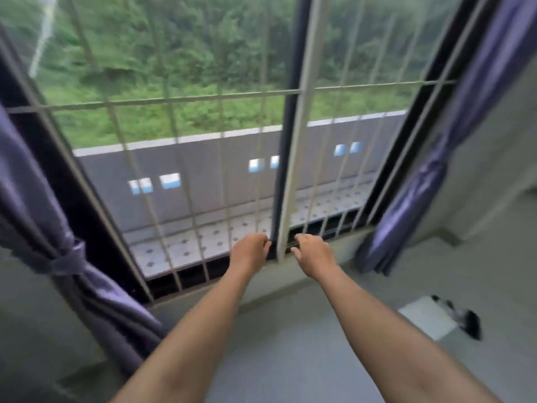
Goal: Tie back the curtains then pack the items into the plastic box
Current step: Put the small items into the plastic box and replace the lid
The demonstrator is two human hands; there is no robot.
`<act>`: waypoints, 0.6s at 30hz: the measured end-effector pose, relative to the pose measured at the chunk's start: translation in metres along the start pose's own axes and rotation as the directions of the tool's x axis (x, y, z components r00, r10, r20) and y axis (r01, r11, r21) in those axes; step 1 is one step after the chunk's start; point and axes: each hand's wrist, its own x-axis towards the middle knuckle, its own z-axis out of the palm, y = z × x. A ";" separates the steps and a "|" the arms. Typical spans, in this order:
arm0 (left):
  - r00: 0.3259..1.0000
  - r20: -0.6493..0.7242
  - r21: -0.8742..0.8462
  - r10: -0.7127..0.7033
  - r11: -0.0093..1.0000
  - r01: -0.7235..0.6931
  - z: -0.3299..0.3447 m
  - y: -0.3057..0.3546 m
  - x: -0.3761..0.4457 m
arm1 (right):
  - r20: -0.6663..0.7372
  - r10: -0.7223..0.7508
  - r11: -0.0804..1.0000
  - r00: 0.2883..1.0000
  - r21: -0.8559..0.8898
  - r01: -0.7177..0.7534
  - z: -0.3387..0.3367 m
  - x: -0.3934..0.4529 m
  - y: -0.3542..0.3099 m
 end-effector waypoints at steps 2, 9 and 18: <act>0.996 0.016 -0.012 0.092 0.996 -0.091 0.016 0.056 0.010 | -0.037 0.081 0.997 0.996 -0.013 -0.082 -0.020 -0.020 0.050; 0.915 0.017 -0.007 0.404 0.915 -0.404 0.071 0.211 0.034 | -0.168 0.315 0.949 0.934 0.028 -0.315 -0.075 -0.075 0.186; 0.772 0.086 0.094 0.630 0.766 -0.636 0.151 0.333 0.092 | -0.115 0.548 0.837 0.829 0.089 -0.540 -0.069 -0.100 0.330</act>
